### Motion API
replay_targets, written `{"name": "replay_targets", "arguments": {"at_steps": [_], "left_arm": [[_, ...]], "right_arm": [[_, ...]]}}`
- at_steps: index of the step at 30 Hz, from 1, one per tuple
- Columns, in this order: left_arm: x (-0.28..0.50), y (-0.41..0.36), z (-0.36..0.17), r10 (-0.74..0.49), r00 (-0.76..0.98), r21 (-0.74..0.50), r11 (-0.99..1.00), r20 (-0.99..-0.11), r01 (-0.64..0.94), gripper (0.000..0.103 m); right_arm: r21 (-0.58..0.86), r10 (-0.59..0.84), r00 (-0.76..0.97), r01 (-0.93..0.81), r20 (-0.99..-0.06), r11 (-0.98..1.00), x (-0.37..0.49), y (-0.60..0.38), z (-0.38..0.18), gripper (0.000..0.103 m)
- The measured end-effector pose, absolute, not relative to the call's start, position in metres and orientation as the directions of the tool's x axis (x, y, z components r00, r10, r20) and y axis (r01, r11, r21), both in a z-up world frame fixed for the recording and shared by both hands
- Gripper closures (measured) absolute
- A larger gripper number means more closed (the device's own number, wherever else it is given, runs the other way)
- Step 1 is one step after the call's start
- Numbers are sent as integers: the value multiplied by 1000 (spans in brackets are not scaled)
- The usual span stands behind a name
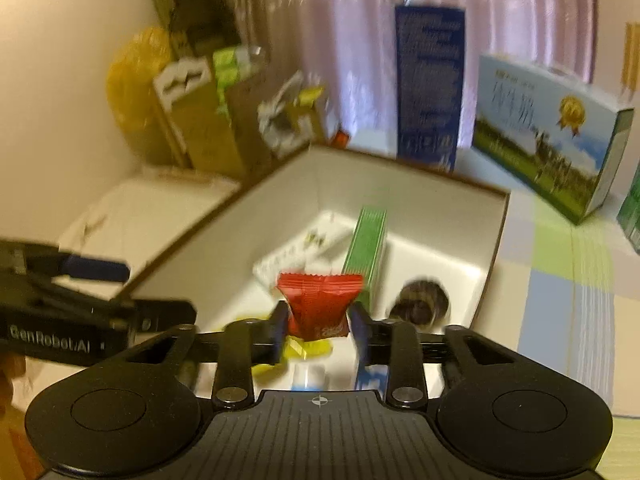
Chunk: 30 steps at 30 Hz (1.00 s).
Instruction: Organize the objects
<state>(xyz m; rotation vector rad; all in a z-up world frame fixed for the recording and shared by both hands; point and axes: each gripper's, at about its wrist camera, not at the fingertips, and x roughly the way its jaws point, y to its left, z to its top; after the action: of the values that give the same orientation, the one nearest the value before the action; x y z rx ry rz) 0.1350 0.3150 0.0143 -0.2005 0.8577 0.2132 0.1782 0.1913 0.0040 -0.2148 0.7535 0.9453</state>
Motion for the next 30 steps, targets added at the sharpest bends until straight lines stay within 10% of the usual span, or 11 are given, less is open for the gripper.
{"name": "replay_targets", "arguments": {"at_steps": [30], "left_arm": [[123, 295, 29, 88, 723, -82, 977, -685, -196, 1]], "right_arm": [[179, 584, 397, -699, -708, 692, 155, 136, 24, 34]]}}
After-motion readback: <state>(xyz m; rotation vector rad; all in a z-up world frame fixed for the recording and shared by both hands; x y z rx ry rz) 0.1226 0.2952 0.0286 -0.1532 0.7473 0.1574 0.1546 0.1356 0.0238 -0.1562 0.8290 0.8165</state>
